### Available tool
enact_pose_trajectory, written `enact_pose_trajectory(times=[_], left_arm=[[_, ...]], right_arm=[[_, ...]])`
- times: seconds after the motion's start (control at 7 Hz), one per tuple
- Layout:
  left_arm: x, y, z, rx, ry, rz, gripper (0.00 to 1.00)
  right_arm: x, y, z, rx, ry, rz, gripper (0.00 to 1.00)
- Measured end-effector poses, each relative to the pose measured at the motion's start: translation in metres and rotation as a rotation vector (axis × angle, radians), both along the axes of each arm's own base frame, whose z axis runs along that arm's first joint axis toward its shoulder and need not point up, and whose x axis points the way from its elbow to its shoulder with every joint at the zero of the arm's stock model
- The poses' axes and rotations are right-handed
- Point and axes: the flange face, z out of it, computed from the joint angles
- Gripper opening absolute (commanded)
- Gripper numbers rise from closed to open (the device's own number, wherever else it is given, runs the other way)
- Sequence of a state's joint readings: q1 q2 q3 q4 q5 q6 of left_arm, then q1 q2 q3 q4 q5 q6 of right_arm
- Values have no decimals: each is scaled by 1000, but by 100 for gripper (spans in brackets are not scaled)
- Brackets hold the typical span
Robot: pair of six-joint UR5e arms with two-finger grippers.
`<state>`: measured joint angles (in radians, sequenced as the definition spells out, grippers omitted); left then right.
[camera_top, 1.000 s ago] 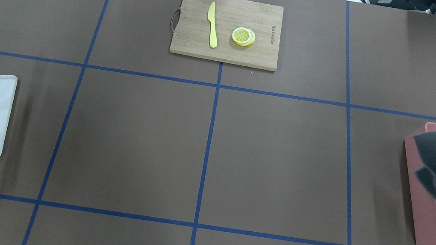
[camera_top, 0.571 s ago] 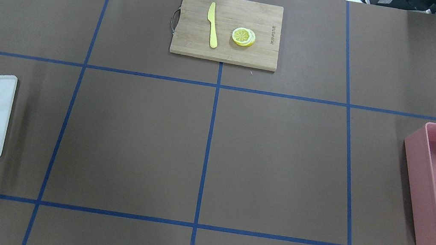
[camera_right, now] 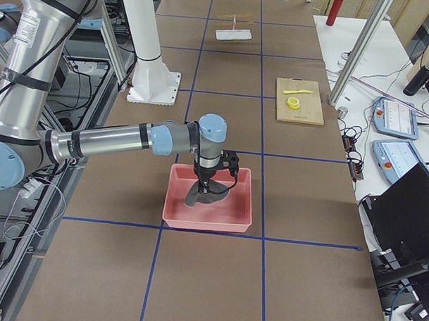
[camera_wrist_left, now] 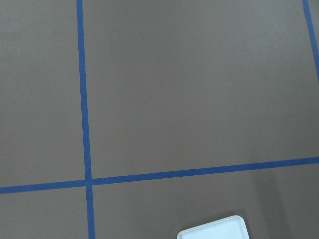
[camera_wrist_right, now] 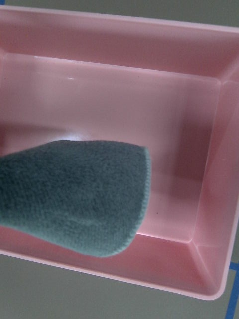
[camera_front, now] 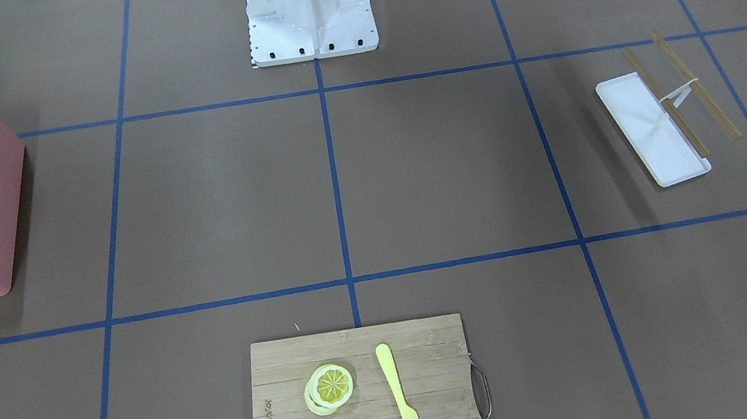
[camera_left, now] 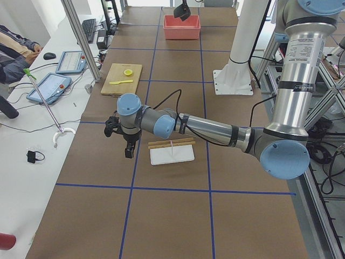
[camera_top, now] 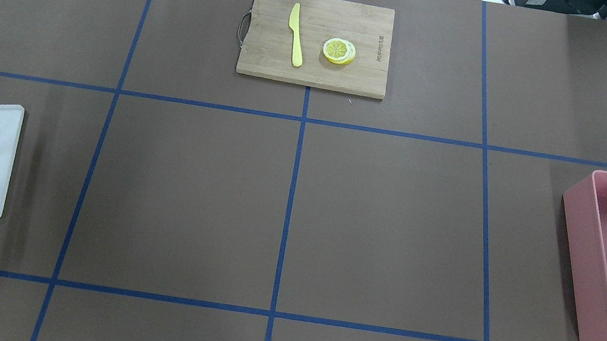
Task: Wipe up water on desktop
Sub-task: 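Lower the cloth into the pink bin and open the right gripper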
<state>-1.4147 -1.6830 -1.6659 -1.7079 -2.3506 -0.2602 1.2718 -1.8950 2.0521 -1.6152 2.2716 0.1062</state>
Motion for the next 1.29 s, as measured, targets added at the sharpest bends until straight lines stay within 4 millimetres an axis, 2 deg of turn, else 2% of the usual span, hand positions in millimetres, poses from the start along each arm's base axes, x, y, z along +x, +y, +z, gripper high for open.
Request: enact_pose_trajectory(times=[0.14, 0.57, 0.86, 1.14, 1.29], left_arm=[[-1, 3, 0, -9, -2, 2, 98], [-6, 5, 1, -16, -2, -5, 98], [-14, 7, 5, -10, -7, -5, 98], [-42, 15, 33, -9, -31, 27, 98], [-61, 19, 48, -28, -42, 43, 98]], right_arm=[[-9, 2, 0, -7, -8, -23, 100], [-30, 7, -3, -15, -38, -79, 100], [-33, -4, -10, 7, -39, -74, 100], [-13, -34, -18, 24, -34, 22, 100], [5, -53, -11, 11, -29, 88, 100]])
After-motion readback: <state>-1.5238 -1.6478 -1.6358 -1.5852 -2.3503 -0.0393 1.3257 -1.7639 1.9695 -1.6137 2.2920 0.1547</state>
